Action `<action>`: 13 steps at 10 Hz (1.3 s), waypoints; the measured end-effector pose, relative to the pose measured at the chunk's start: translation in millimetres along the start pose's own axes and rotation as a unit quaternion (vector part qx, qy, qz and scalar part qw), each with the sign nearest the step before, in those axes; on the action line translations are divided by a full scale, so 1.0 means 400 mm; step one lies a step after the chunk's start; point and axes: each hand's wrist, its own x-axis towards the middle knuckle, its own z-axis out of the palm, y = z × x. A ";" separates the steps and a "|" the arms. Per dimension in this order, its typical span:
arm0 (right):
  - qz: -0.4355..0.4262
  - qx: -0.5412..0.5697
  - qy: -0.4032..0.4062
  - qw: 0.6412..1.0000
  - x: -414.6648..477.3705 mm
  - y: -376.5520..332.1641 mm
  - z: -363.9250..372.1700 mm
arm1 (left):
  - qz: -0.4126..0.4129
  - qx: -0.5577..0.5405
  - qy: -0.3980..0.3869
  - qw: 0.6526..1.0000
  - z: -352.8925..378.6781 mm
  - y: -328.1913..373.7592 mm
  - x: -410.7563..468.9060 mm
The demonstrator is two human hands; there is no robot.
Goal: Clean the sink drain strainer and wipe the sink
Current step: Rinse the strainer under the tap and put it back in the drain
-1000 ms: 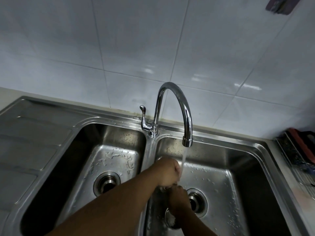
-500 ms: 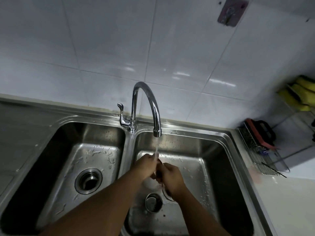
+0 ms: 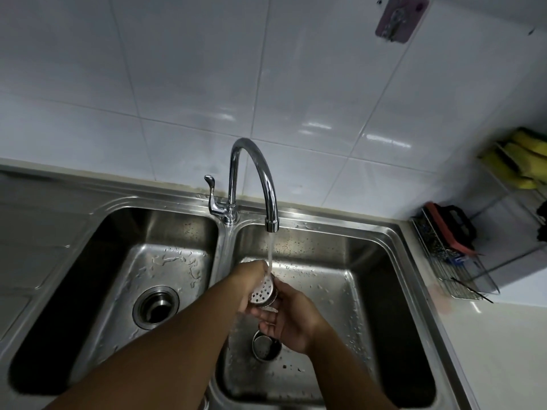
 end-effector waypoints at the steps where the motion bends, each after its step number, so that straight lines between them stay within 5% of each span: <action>1: -0.031 -0.007 0.031 0.999 0.005 -0.006 -0.007 | -0.003 0.021 0.000 1.000 -0.001 0.003 0.001; 4: -0.077 -0.009 0.085 0.993 0.032 -0.010 -0.006 | 0.064 0.067 0.002 0.996 -0.012 0.006 0.002; 6: -0.054 0.000 0.015 0.998 0.040 -0.021 -0.021 | 0.175 0.123 0.054 0.975 0.000 0.007 0.007; 9: -0.023 -0.189 -0.024 0.981 0.044 -0.037 -0.077 | 0.147 0.169 0.004 0.975 0.009 -0.016 0.049; 10: -0.050 -0.306 0.028 0.950 0.072 -0.040 -0.076 | 0.142 0.185 0.007 0.972 0.002 -0.018 0.065; 12: -0.084 -0.549 0.201 0.807 0.196 0.033 -0.139 | 0.145 0.196 0.059 0.968 0.000 -0.016 0.114; 13: -0.073 -0.587 0.231 0.773 0.243 0.090 -0.158 | 0.147 0.189 0.075 0.968 0.001 -0.020 0.135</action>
